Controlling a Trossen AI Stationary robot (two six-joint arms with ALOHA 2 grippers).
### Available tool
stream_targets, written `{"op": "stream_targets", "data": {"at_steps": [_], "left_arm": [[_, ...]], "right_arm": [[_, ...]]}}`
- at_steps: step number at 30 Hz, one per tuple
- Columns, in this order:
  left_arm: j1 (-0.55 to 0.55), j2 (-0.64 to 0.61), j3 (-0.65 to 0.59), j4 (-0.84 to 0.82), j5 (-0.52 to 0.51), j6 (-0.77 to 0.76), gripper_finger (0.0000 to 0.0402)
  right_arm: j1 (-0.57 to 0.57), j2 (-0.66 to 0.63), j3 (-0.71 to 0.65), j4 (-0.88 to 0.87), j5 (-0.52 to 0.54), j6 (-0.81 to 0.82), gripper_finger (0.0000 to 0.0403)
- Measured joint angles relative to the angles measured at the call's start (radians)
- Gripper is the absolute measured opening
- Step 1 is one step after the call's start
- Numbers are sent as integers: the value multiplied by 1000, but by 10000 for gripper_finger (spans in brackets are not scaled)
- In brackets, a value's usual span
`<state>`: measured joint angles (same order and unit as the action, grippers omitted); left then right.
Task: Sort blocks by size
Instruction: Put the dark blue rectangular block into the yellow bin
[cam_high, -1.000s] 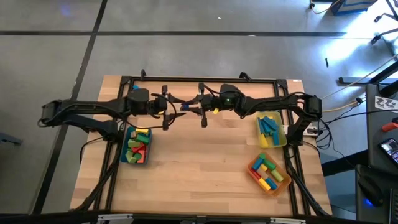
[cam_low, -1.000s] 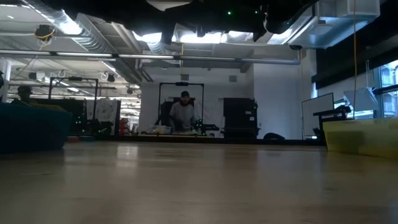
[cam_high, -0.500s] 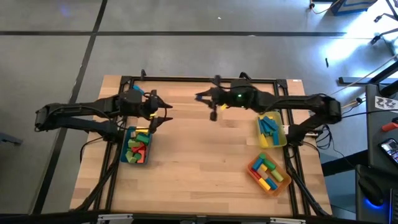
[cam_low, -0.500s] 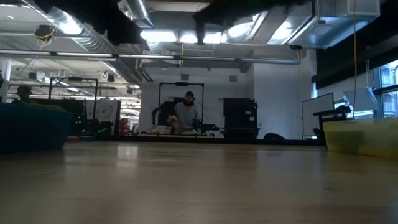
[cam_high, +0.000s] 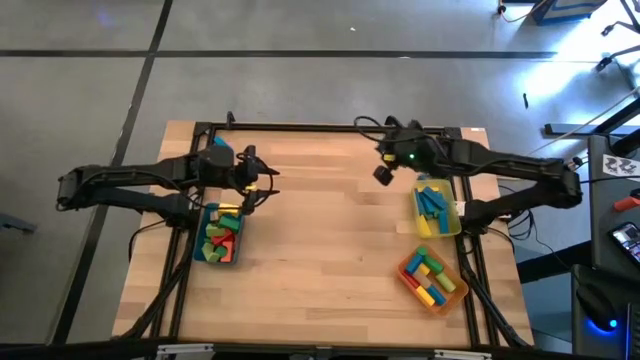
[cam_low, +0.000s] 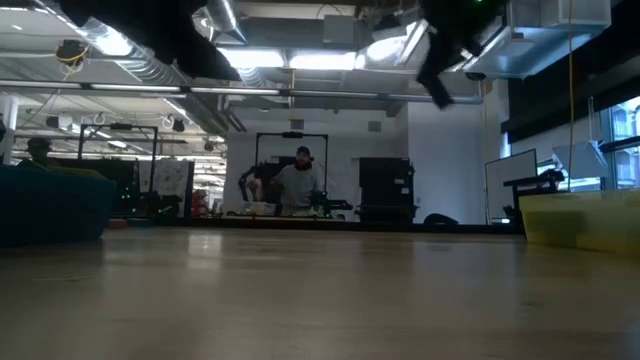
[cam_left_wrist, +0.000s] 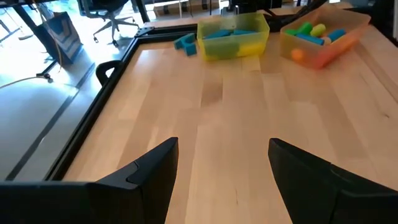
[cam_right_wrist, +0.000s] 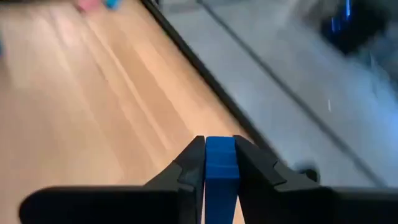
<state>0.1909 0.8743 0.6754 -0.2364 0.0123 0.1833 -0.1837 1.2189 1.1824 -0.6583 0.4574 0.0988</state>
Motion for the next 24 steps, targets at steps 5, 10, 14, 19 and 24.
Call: {"op": "stream_targets", "data": {"at_steps": [5, 10, 14, 19, 24], "left_arm": [[0, 6, 0, 0, 0, 0, 235], [0, 6, 0, 0, 0, -3, 235], [0, 6, 0, 0, 0, 0, 235], [0, 6, 0, 0, 0, 0, 235], [0, 6, 0, 0, 0, 0, 235]], "right_arm": [[0, -5, -1, -299, 61, 268, 68], [-20, 3, -49, -482, 73, 481, 68], [-67, 2, -131, -533, 10, 600, 68], [-133, 3, -274, -517, -130, 653, 68], [-147, 3, -378, -501, -216, 680, 69]]}}
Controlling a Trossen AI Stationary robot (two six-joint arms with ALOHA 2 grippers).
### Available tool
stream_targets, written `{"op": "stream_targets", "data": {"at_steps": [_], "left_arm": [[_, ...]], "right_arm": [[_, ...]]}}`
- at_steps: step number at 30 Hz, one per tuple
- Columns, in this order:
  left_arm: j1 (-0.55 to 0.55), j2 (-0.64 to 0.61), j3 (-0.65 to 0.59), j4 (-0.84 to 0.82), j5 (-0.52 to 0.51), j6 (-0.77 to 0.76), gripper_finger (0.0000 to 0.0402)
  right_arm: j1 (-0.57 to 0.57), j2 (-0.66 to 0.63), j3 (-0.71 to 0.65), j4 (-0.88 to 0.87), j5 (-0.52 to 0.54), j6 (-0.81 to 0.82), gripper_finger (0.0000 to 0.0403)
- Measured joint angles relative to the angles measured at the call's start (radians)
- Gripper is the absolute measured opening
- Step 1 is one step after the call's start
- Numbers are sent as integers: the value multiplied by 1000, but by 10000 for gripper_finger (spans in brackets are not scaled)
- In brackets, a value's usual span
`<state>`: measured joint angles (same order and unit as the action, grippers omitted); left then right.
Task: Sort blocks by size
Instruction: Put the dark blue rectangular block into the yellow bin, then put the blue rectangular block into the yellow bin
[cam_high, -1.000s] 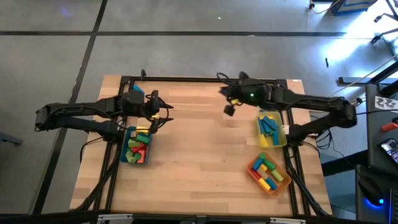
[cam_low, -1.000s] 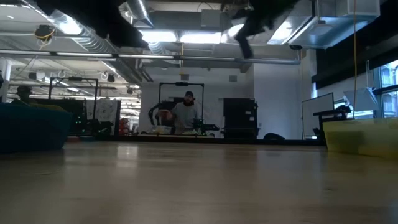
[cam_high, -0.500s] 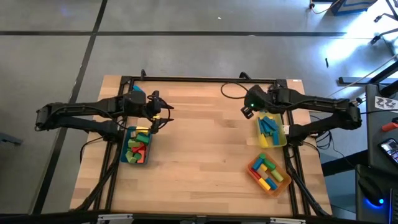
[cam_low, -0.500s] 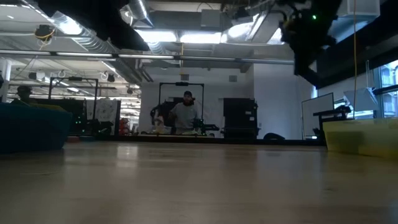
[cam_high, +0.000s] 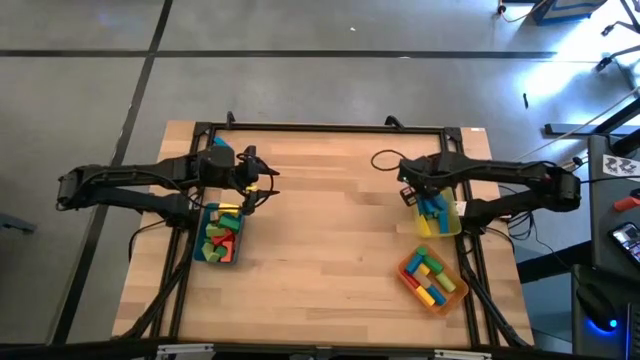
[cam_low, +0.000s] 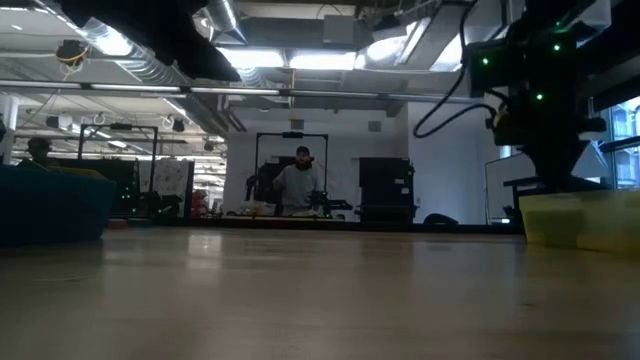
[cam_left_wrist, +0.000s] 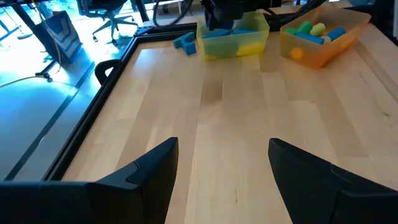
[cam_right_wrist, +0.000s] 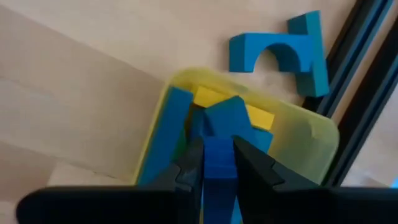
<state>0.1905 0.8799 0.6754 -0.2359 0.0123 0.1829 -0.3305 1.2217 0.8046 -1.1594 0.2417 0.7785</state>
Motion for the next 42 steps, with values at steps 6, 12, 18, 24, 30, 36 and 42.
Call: {"op": "stream_targets", "data": {"at_steps": [6, 12, 18, 24, 30, 36, 42], "left_arm": [[0, 0, 0, 0, 0, 0, 235], [0, 0, 0, 0, -1, -3, 235], [0, 0, 0, -20, -190, -50, 235], [14, 0, 0, -57, -441, -131, 235], [121, 26, 4, -118, -496, -212, 235], [272, 155, 114, -277, -510, -239, 226], [403, 310, 225, -451, -561, -292, 179]], "right_arm": [[3, 0, -41, 32, -6, 0, 80], [3, 0, -30, 32, -26, -48, 152], [5, 0, 70, 59, -23, -159, 202], [3, 0, 123, 405, 161, -366, 217], [3, 0, 84, 869, 154, -635, 218], [3, 24, 77, 1210, 54, -777, 218], [3, 107, 77, 1451, -83, -844, 218]]}}
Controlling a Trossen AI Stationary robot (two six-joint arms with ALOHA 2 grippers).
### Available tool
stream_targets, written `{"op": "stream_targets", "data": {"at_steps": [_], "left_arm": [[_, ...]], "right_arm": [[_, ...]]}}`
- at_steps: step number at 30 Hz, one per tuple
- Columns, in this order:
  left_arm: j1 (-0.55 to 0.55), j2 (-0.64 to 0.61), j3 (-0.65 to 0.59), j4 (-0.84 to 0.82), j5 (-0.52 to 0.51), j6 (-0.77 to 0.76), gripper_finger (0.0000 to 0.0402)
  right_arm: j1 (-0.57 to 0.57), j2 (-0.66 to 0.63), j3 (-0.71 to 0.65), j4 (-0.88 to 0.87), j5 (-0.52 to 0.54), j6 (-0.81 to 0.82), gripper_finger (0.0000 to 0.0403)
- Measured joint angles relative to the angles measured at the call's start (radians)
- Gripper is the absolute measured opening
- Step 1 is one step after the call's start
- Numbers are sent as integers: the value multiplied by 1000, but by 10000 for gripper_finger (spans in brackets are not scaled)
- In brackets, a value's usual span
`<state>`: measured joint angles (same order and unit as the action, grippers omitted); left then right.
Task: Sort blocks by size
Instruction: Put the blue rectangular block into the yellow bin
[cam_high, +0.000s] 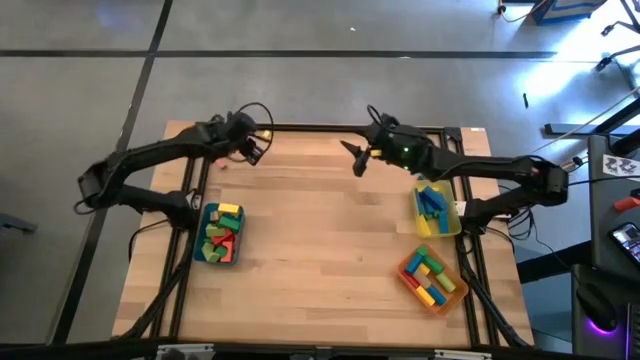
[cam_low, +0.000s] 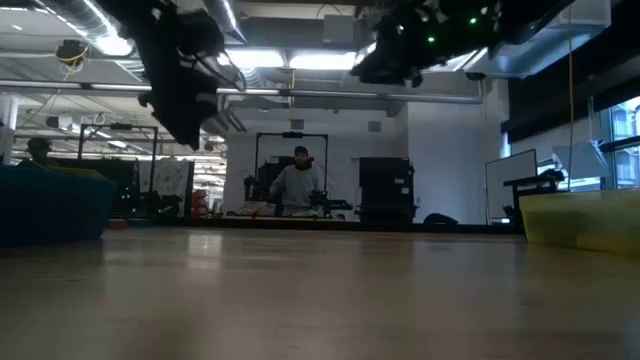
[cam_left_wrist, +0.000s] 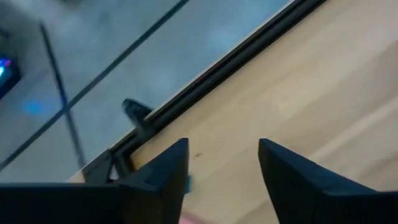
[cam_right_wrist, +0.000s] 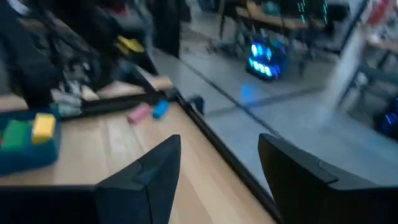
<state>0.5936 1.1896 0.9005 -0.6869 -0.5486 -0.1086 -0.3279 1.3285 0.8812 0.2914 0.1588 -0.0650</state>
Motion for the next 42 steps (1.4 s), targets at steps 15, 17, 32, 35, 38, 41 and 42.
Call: {"op": "stream_targets", "data": {"at_steps": [15, 17, 32, 35, 38, 41, 42], "left_arm": [[177, 389, 105, -127, -15, 108, 35], [193, 433, 110, -155, -14, 109, 19], [314, 594, 117, -203, -39, 79, 4], [329, 614, 117, -186, -40, 79, 2], [330, 625, 122, -182, -51, 79, 2], [329, 626, 123, -162, -52, 86, 4], [329, 626, 123, -162, -51, 91, 4]], "right_arm": [[1, 111, 2, 472, -179, -26, 218], [1, 111, 2, 463, -179, -26, 218], [1, 112, 2, 398, -178, -26, 218], [1, 111, 2, 397, -178, -26, 218], [1, 112, 2, 392, -178, -26, 218], [1, 112, 2, 387, -178, -26, 218], [0, 111, 2, 387, -178, -27, 218]]}}
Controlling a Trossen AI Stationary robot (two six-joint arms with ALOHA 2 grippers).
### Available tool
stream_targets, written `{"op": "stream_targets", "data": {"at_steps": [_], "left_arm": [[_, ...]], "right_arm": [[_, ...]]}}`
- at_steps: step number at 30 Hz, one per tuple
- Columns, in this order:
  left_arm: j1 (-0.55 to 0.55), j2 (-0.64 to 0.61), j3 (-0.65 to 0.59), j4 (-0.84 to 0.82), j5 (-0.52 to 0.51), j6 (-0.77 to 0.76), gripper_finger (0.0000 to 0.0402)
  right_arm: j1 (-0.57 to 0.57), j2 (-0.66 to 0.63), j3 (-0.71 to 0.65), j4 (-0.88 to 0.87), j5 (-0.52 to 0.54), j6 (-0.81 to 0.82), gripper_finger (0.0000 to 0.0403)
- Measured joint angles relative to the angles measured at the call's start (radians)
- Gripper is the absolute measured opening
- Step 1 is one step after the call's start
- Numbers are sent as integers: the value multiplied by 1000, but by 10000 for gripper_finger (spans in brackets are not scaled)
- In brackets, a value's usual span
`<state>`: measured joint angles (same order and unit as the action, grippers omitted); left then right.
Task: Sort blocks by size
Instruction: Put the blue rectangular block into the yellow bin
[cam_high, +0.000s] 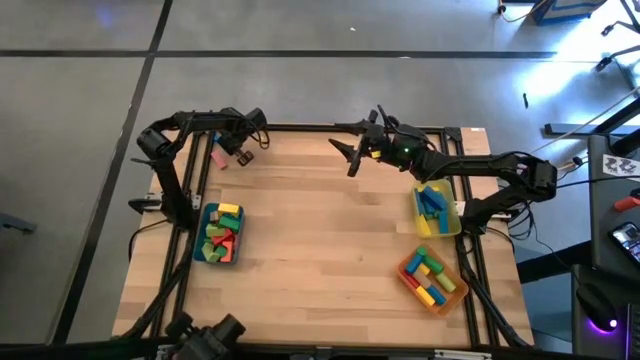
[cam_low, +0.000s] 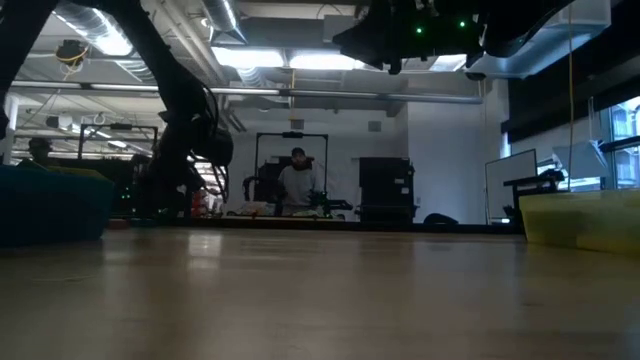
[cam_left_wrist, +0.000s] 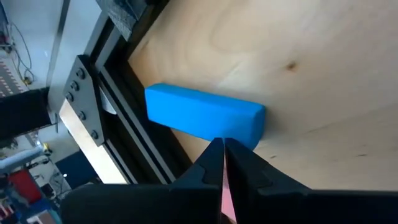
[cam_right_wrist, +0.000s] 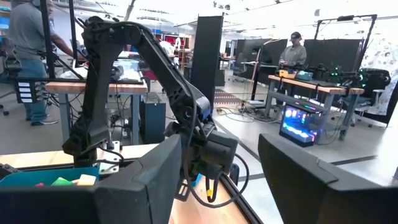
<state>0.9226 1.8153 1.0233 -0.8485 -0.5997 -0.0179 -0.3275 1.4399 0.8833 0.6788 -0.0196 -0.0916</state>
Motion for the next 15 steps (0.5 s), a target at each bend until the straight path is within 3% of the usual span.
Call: {"op": "stream_targets", "data": {"at_steps": [6, 15], "left_arm": [[-36, -2, 2, -10, 65, 87, 3], [-222, -10, 2, -10, 93, 138, 5]], "right_arm": [[0, 0, 0, 0, 0, -21, 218], [0, 0, 0, -1, 0, -22, 218]]}}
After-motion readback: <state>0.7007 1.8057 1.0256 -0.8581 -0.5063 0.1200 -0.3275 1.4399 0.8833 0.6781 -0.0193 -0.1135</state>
